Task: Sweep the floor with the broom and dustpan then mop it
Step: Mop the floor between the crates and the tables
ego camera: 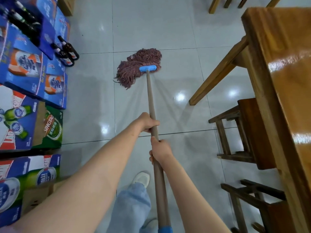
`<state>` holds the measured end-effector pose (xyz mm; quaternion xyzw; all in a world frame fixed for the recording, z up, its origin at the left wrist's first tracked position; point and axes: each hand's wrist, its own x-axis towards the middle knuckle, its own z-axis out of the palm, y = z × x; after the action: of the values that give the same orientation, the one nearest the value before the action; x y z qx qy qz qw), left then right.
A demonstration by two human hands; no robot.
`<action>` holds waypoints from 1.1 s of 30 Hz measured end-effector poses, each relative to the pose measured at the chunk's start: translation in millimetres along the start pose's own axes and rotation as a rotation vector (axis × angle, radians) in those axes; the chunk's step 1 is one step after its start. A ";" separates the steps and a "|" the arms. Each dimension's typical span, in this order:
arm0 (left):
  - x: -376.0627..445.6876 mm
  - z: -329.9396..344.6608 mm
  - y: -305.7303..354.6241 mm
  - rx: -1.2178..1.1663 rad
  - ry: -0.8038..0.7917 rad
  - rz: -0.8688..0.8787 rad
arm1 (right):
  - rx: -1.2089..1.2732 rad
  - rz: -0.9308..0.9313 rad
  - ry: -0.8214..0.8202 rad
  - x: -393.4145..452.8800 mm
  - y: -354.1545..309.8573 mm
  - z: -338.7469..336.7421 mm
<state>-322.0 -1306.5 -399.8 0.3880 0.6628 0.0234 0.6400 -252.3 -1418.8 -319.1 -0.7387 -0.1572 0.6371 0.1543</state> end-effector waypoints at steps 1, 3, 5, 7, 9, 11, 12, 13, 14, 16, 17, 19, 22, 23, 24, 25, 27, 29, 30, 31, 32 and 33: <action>5.2 -1.9 6.9 -0.011 0.000 0.004 | 0.003 0.002 0.007 4.7 -7.9 -2.1; 12.2 -4.3 17.0 -0.042 -0.001 0.005 | -0.002 0.001 0.016 11.3 -19.6 -6.2; 15.5 -4.0 21.5 -0.059 -0.003 0.011 | -0.024 -0.001 0.016 13.5 -24.6 -9.6; 14.7 0.7 23.1 -0.067 -0.008 0.013 | -0.037 -0.005 0.014 12.8 -23.5 -14.3; 11.2 7.1 23.6 -0.082 -0.006 0.013 | -0.050 -0.013 0.018 9.1 -21.4 -20.3; 4.8 13.8 24.8 -0.098 -0.008 0.014 | -0.059 -0.027 0.018 2.9 -19.4 -27.6; 0.8 17.2 24.4 -0.105 -0.008 0.013 | -0.058 -0.033 0.018 -0.7 -17.6 -30.6; -3.0 20.6 22.4 -0.112 -0.009 0.013 | -0.058 -0.040 0.021 -4.5 -14.0 -33.0; -7.5 24.7 18.8 -0.120 -0.009 0.014 | -0.060 -0.046 0.024 -8.7 -8.8 -34.7; -19.5 34.4 7.6 -0.140 -0.007 0.016 | -0.074 -0.064 0.023 -18.0 7.3 -36.9; -26.7 40.4 0.6 -0.148 -0.006 0.014 | -0.082 -0.070 0.016 -22.8 17.4 -38.3; -43.0 53.8 -15.5 -0.151 0.001 0.011 | -0.071 -0.062 -0.004 -34.4 39.9 -42.4; -73.2 76.7 -40.5 -0.144 0.008 0.023 | -0.057 -0.051 -0.035 -53.7 78.2 -50.4; -82.9 85.0 -50.0 -0.149 0.012 0.024 | -0.060 -0.052 -0.038 -60.1 92.3 -53.3; -92.2 94.9 -60.8 -0.155 0.017 0.023 | -0.063 -0.054 -0.036 -66.4 107.4 -56.3; -101.8 105.2 -72.2 -0.163 0.023 0.021 | -0.069 -0.056 -0.032 -73.5 122.9 -59.4; -120.9 126.5 -94.4 -0.166 0.031 0.018 | -0.069 -0.053 -0.033 -88.1 154.7 -66.4; -139.7 147.9 -114.7 -0.162 0.028 0.012 | -0.036 -0.037 -0.043 -104.8 186.8 -74.3; -149.6 158.1 -124.4 -0.152 0.025 0.007 | -0.023 -0.030 -0.047 -113.5 202.5 -77.2; -159.4 167.9 -134.1 -0.138 0.023 0.000 | -0.015 -0.027 -0.047 -122.9 218.0 -79.9; -169.0 178.1 -143.6 -0.123 0.018 -0.007 | -0.008 -0.028 -0.041 -132.0 233.4 -82.0; -178.1 188.2 -152.3 -0.107 0.013 -0.013 | -0.003 -0.028 -0.029 -140.8 247.8 -84.6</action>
<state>-254.1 -1597.3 -366.1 0.3486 0.6673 0.0570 0.6556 -179.3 -1705.3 -287.6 -0.7272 -0.1707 0.6453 0.1599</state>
